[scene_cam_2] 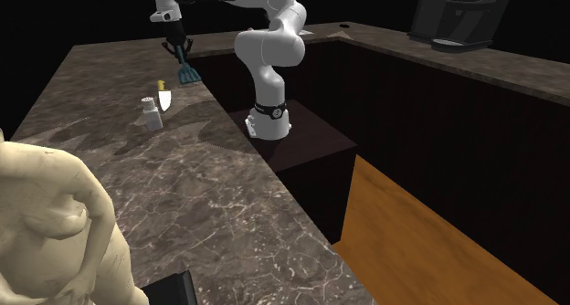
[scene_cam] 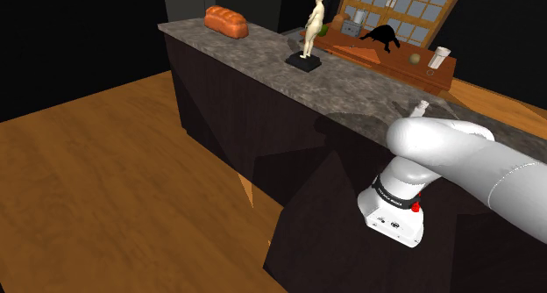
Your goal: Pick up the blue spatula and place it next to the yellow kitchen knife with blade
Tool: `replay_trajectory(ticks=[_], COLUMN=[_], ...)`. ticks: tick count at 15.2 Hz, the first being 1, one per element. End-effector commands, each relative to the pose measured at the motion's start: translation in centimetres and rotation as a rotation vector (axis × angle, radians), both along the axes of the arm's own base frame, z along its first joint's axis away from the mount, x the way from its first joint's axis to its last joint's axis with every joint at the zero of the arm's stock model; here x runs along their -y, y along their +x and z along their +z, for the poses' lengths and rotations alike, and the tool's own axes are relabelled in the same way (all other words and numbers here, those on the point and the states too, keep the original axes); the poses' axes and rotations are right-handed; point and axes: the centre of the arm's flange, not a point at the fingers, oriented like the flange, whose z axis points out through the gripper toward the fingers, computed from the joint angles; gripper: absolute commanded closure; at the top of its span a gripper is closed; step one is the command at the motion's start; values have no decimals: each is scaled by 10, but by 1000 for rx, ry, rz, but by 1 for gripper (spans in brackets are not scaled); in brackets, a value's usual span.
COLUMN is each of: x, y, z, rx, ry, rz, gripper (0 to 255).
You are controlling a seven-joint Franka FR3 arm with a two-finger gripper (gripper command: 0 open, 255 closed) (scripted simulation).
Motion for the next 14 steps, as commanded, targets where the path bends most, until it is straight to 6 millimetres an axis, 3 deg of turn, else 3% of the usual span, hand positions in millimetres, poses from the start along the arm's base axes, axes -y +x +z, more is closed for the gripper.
replay_trajectory(ticks=[1, 9, 14], x=[0, 0, 0], y=[1, 1, 1], z=[-12, -54, -55], rx=[0, 0, 0], ry=[0, 0, 0], rz=[0, 0, 0], gripper=[255, 255, 255])
